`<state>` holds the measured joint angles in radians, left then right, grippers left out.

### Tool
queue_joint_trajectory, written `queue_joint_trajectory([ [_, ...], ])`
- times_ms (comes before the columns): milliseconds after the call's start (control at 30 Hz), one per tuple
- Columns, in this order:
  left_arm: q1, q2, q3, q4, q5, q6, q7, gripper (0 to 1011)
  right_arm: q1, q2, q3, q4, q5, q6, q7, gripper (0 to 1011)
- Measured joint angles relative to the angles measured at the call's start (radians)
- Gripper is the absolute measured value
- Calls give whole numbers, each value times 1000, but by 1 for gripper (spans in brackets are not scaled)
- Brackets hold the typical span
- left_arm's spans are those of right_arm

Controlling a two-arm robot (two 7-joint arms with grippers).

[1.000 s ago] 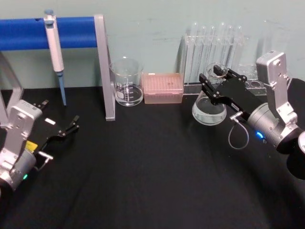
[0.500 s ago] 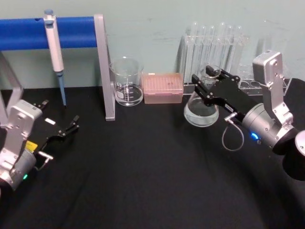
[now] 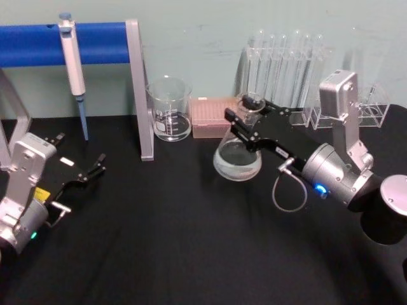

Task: Grasp the erlenmeyer flask with one hand, shake it three times, then place it back.

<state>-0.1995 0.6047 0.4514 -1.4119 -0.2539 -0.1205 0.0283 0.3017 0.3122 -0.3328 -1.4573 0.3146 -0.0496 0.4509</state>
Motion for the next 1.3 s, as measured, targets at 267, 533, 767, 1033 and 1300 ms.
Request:
queue_joint_trajectory([
  [267,0,0,0,0,0,0,0,1001,7,3,-43,-10,29,4,33,451],
  [533,0,0,0,0,0,0,0,1001,18,9,-76,-8,49,3,45,451],
  [767,0,0,0,0,0,0,0,1001,28,11,-91,8,62,-9,51,451],
  [1033,0,0,0,0,0,0,0,1001,49,7,-115,58,68,-33,68,451],
  [1300,0,0,0,0,0,0,0,1001,72,-3,-136,108,57,-41,76,451],
])
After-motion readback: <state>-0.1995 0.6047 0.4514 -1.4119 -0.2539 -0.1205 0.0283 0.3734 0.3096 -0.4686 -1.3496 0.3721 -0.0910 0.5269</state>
